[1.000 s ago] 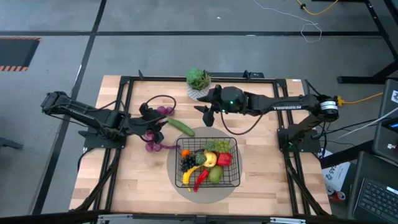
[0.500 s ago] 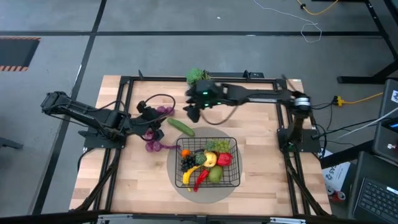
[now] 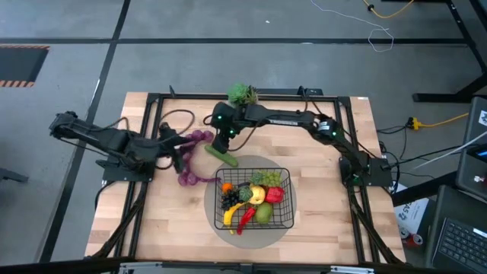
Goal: Build produce basket
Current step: Put the green cucumber into the black wire basket
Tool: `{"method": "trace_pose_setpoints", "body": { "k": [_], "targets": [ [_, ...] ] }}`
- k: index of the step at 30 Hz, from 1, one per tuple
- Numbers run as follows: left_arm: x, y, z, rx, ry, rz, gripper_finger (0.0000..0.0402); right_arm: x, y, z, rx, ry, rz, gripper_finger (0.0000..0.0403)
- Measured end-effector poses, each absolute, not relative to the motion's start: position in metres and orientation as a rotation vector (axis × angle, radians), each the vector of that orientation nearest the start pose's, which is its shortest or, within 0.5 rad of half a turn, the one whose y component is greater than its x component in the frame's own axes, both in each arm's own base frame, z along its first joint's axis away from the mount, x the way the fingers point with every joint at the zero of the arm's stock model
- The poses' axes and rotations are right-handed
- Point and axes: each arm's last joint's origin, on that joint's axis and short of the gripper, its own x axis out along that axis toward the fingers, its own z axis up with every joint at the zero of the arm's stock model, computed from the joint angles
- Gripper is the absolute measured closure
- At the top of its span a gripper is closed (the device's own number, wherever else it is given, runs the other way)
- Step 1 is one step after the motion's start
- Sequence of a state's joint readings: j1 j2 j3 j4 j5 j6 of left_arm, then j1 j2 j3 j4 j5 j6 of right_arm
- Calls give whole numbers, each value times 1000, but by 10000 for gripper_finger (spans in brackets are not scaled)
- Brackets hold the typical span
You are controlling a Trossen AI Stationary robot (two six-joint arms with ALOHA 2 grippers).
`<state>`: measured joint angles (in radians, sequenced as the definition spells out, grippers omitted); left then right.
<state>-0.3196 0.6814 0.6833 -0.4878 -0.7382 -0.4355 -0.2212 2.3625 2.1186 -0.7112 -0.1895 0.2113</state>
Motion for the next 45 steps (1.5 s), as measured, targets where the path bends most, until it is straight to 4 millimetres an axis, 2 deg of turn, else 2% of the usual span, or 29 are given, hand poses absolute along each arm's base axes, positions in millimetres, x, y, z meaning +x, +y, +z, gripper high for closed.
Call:
{"method": "trace_pose_setpoints", "body": {
  "k": [6, 16, 32, 39, 45],
  "targets": [
    [120, -22, 293, -184, 306, 468, 296, 513, -106, 186, 359, 969, -5, 210],
    [118, -21, 290, -159, 342, 475, 296, 514, -107, 164, 309, 1011, 5, 210],
    [118, -21, 290, -160, 341, 475, 296, 511, -102, 161, 330, 1036, 132, 210],
    [118, -21, 290, -160, 341, 476, 296, 511, -102, 160, 324, 1043, 122, 210],
    [118, -21, 290, -160, 341, 476, 296, 511, -102, 147, 335, 1081, 119, 210]
  ]
}}
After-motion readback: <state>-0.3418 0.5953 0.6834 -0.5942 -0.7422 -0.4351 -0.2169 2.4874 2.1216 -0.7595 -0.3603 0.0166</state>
